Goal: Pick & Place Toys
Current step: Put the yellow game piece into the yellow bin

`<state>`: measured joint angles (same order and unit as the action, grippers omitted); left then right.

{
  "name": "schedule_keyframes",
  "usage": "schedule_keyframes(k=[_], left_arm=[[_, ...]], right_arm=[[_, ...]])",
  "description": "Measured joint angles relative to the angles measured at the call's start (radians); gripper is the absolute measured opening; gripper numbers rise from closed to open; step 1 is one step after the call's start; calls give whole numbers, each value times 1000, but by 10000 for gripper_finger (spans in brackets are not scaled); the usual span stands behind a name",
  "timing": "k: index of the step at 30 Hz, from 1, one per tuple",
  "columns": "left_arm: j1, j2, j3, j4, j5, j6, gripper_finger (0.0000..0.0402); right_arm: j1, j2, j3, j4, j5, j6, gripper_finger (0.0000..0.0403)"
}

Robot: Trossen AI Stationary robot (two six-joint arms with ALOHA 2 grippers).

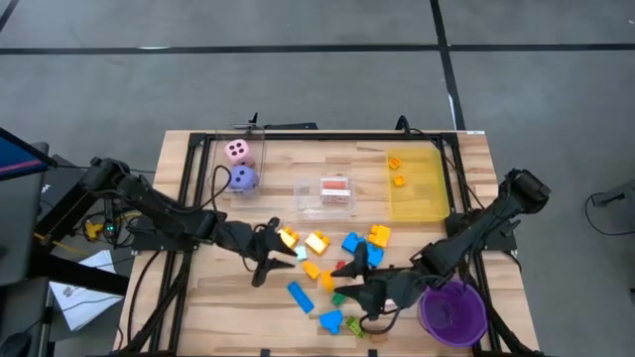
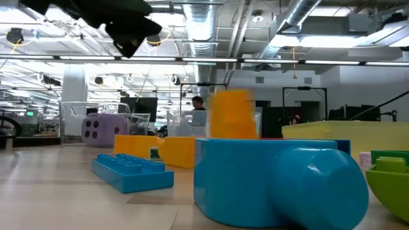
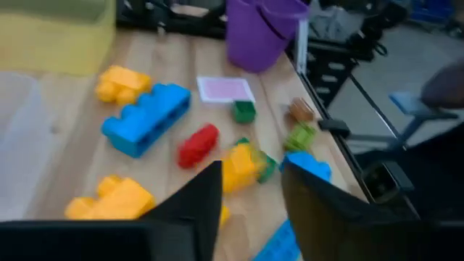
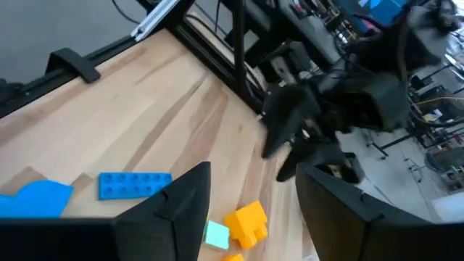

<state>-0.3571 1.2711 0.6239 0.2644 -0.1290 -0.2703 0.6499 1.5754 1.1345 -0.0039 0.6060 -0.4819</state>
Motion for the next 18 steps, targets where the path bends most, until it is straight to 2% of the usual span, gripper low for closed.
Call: schedule_keyframes(k=[4,8,12,18], left_arm=[[1,-3,0,-4,-22,2,90],[1,-3,0,-6,-69,8,82],[-1,-3,0,-31,-121,29,100],[-6,20,0,-162,-309,31,168]], right_arm=[[11,-4,7,-51,2,18,195],[29,-38,7,-79,8,46,195],[48,-66,7,-94,8,70,195],[73,-84,7,-112,8,82,195]])
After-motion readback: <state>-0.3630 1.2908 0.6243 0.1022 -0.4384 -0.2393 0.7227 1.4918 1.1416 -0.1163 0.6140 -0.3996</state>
